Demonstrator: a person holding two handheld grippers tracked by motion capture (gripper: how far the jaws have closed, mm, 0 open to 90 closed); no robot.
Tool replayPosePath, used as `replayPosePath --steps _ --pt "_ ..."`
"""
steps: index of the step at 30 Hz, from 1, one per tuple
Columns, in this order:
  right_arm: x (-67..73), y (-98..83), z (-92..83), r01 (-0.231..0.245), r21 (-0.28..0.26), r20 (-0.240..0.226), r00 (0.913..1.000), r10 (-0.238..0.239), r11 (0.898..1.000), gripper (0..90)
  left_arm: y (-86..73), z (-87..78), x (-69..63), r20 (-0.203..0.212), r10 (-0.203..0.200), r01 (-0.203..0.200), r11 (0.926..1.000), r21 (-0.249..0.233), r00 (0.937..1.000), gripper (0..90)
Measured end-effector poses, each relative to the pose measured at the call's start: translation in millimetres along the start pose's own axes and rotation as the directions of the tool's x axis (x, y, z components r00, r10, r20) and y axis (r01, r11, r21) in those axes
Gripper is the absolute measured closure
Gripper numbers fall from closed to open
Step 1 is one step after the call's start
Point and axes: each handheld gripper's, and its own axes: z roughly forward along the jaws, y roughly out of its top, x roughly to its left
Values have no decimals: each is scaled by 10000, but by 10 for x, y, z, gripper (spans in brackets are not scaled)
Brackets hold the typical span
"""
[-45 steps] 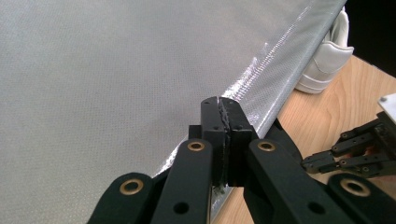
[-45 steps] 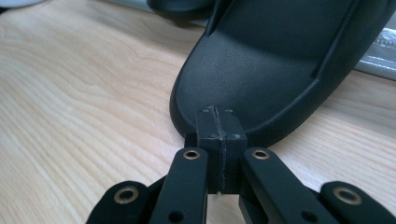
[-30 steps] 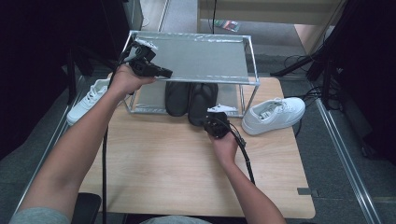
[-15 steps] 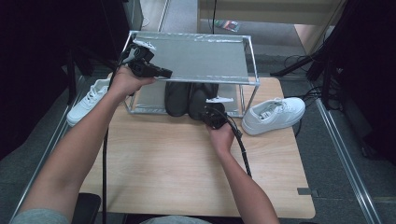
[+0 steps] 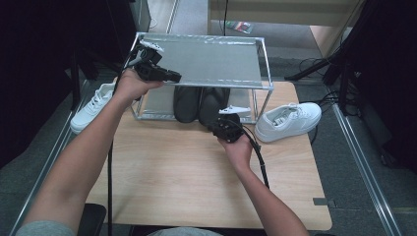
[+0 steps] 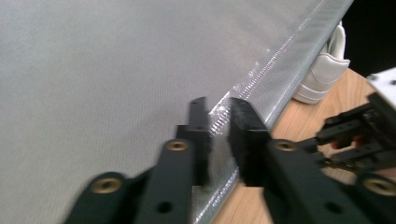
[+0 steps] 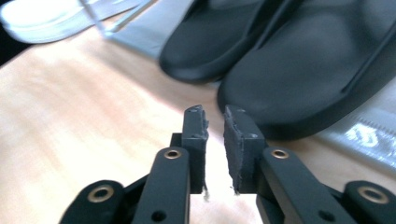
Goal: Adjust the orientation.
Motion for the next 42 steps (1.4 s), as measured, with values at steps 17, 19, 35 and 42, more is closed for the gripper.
replayPosePath --steps 17,19,35,42 --pt "31 -232 -625 614 -110 -974 9933 -622 9981 582 -56 -444 -330 -25 9 -9 10000 -6 10000 422" --pt "47 -235 -706 659 -229 -1151 9910 -681 9976 570 -116 -511 -384 82 1 1 9999 -162 10000 420" --pt "-16 -359 -1023 1121 -326 -1780 9772 -1161 9932 504 -673 -531 -518 78 -88 88 10000 -4 9999 412" --pt "-64 -403 -1102 1227 -345 -1551 9797 -1266 9918 500 -939 -482 -494 123 -344 344 9994 47 9993 394"
